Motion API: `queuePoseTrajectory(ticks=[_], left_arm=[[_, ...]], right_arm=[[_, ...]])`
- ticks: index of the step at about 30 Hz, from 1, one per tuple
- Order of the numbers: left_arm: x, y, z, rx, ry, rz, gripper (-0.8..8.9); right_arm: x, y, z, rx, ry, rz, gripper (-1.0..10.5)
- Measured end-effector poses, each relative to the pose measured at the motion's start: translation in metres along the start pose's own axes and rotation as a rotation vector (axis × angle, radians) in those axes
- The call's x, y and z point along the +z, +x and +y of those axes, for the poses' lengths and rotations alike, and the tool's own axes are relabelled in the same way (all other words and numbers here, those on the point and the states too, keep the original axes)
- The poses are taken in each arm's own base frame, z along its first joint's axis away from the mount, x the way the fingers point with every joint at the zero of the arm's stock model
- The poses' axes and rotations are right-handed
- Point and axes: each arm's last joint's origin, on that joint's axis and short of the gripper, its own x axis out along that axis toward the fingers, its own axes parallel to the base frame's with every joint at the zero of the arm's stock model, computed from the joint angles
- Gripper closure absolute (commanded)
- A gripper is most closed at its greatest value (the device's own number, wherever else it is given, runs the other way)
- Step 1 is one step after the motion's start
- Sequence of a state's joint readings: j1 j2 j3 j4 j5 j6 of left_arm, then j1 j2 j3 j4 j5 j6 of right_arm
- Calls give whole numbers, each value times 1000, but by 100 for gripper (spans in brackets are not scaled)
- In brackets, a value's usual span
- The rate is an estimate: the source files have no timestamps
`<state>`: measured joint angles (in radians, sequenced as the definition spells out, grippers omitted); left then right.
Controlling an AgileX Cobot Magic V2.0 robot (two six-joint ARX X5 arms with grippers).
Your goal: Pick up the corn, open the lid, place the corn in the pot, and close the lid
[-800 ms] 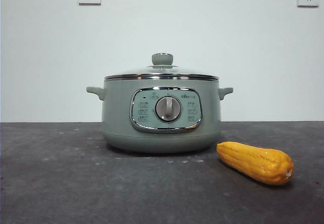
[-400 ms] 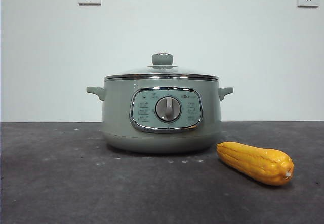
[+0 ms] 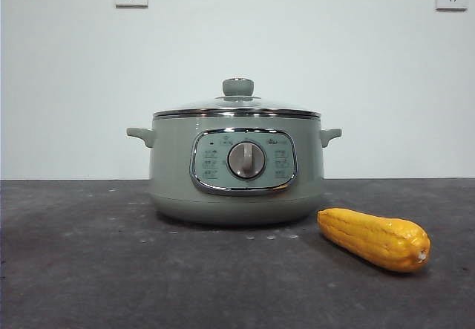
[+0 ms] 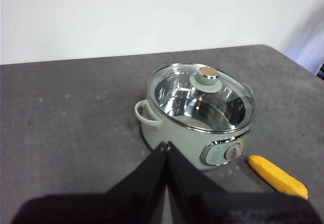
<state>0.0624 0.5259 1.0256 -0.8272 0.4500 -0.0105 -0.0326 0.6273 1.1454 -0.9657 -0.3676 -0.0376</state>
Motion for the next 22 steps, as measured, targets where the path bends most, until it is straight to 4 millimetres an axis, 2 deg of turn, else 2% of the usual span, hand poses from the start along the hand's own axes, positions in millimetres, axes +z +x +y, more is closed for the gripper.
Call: queuePoseTrajectory(ticks=[9, 10, 11, 13, 14, 15, 17, 22], left_arm=[[-1, 3, 0, -20, -5, 31, 803], [-1, 3, 0, -21, -7, 34, 764], [-1, 3, 0, -27, -7, 35, 683], [-1, 4, 0, -43, -8, 37, 479], [0, 4, -1, -56, -9, 38, 335], [0, 4, -1, -61, -8, 37, 270], [1, 4, -1, -66, -9, 38, 243], [1, 5, -1, -96, -13, 43, 243]], right_arm=[[0, 1, 1, 28, -5, 9, 939], [0, 1, 1, 28, -5, 9, 911], [0, 1, 1, 29, -6, 9, 845], [0, 1, 1, 30, -8, 9, 680], [0, 1, 1, 30, -8, 9, 552], [0, 1, 1, 30, -8, 9, 461], [0, 1, 1, 30, -7, 10, 334], [0, 1, 1, 47, -7, 9, 319]])
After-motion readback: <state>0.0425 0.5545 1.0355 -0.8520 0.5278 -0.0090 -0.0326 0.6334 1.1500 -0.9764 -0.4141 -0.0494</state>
